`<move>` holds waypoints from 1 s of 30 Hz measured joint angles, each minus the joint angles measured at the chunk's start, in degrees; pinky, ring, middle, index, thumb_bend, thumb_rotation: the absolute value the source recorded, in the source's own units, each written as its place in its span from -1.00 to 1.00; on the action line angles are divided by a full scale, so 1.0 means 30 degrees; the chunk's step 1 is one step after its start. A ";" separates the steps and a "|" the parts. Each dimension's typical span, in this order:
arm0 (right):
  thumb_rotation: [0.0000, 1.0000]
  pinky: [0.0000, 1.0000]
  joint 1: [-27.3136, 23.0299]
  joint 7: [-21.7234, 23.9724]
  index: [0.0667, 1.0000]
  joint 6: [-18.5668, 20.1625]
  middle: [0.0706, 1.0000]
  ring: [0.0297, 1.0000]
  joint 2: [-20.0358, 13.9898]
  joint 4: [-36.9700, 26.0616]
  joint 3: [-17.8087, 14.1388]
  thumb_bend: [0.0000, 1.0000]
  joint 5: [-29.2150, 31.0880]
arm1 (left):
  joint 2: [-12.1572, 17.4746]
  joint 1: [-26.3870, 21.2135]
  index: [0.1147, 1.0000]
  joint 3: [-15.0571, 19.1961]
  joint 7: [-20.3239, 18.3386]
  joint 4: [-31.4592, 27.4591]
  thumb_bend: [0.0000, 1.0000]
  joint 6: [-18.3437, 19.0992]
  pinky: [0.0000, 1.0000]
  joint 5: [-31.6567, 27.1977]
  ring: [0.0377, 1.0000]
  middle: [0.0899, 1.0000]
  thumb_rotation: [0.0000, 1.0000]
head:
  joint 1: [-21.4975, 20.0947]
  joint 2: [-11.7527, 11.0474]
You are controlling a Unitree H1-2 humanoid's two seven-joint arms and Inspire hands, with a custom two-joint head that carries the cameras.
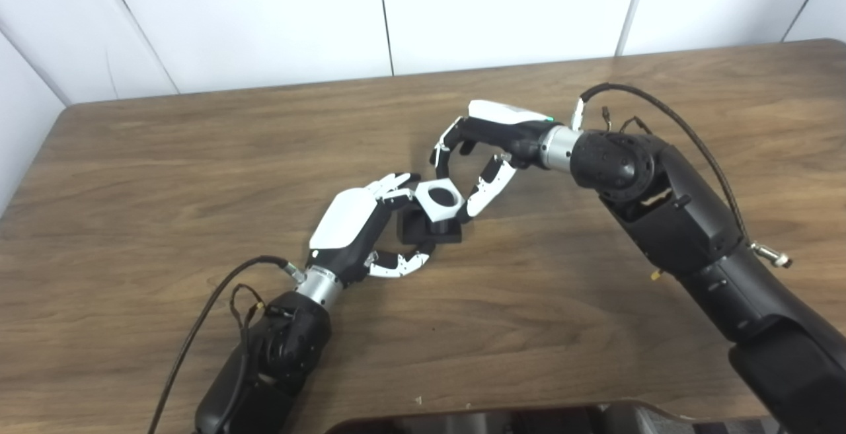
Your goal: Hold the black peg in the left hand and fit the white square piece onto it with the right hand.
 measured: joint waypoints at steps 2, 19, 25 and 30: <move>-0.73 0.52 0.0000 0.0021 -0.11 -0.0005 0.50 0.65 -0.0080 -0.0031 0.0013 0.04 0.0000 | -0.0020 -0.0001 0.20 -0.0028 -0.0003 0.0000 0.69 0.0024 0.81 -0.0006 0.88 0.83 -0.57 | 0.0000 0.0000; -0.35 0.30 0.0065 -0.0245 0.27 -0.0602 0.51 0.57 -0.0143 0.0152 -0.0016 0.71 0.0052 | -0.0031 -0.0089 0.18 -0.0073 0.0005 0.0027 0.68 0.0030 0.78 -0.0031 0.87 0.82 -0.56 | 0.0175 -0.0030; -0.27 0.27 0.0196 -0.0558 0.43 -0.0639 0.55 0.55 -0.0198 0.0303 -0.0270 0.87 -0.0071 | -0.0033 -0.0092 0.19 -0.0071 0.0044 0.0075 0.69 -0.0060 0.79 -0.0078 0.86 0.81 -0.56 | 0.0205 -0.0030; -0.24 0.29 0.0267 -0.0765 0.58 -0.0639 0.65 0.60 -0.0174 0.0303 -0.0315 0.93 -0.0087 | -0.0037 -0.0096 0.19 -0.0071 0.0157 0.0169 0.69 -0.0236 0.78 -0.0147 0.86 0.81 -0.56 | 0.0205 -0.0030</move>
